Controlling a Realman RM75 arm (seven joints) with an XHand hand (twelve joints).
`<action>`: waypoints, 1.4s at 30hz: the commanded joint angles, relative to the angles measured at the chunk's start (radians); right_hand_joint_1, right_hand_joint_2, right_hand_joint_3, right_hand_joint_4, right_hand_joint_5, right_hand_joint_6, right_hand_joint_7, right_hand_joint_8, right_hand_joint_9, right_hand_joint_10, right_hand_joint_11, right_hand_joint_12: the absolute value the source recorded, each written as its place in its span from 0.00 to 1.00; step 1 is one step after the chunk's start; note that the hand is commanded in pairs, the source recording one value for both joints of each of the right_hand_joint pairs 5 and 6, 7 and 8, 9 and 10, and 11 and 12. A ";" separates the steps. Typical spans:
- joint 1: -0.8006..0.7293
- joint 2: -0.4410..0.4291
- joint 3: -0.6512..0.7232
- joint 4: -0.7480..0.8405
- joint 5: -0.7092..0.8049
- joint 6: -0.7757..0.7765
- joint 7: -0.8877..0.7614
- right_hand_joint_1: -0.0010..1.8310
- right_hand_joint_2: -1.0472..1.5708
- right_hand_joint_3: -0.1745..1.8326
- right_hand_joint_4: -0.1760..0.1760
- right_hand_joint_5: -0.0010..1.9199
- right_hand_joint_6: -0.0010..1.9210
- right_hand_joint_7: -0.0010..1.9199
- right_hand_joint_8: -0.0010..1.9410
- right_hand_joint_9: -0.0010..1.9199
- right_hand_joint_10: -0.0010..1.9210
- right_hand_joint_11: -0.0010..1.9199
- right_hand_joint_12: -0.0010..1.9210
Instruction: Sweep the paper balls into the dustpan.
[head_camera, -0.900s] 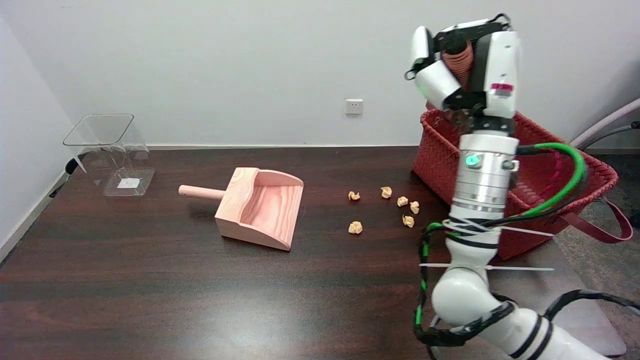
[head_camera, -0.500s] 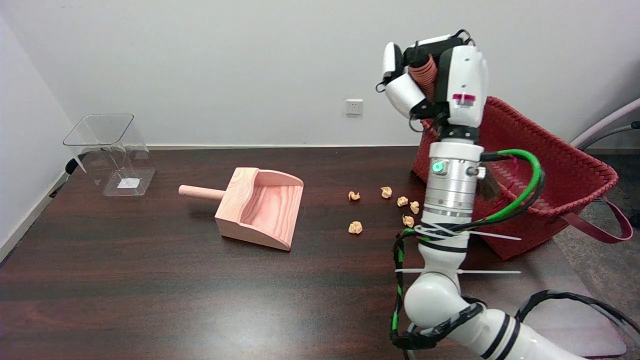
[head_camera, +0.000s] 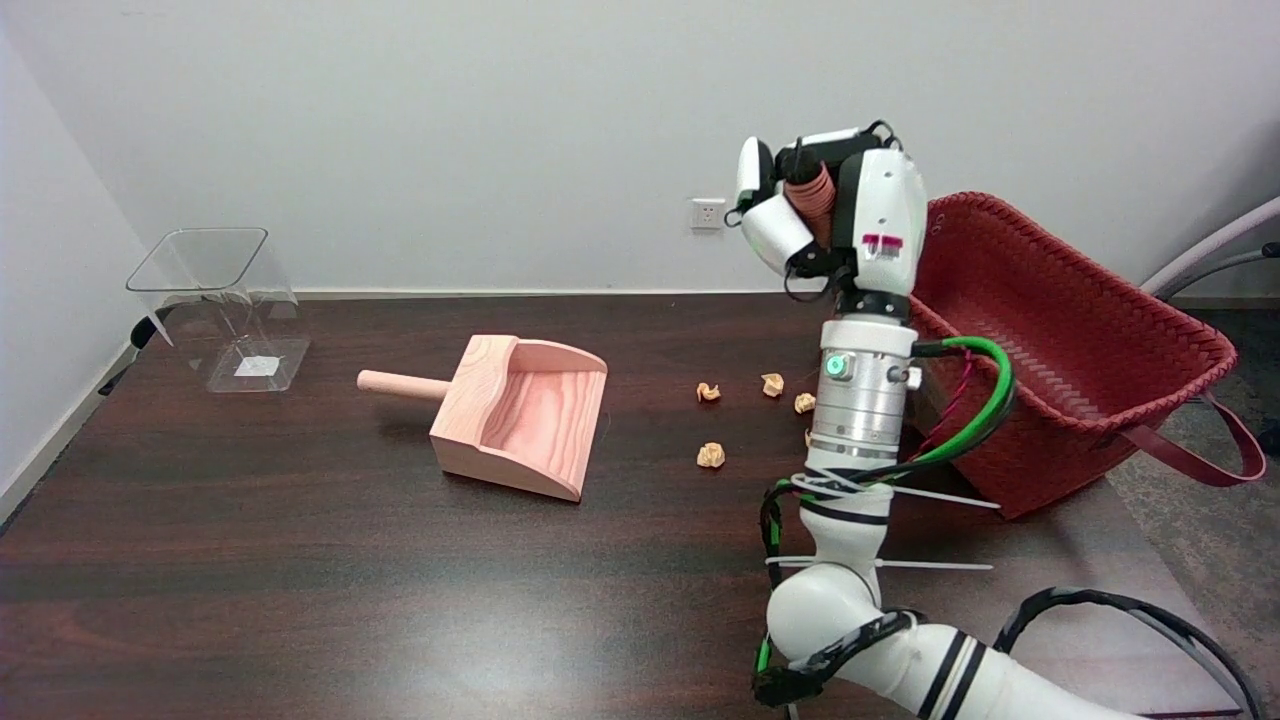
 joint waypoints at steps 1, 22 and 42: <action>0.019 -0.034 -0.012 -0.259 0.004 0.112 0.159 0.46 1.00 0.59 0.50 1.00 1.00 1.00 0.99 1.00 1.00 1.00 1.00; 0.095 -0.016 0.029 -0.550 0.046 0.187 0.395 0.43 1.00 0.60 0.50 1.00 1.00 1.00 0.99 1.00 1.00 1.00 1.00; 0.205 -0.033 0.021 -0.760 0.139 0.135 0.517 0.41 1.00 0.50 0.50 1.00 1.00 1.00 0.99 1.00 1.00 1.00 1.00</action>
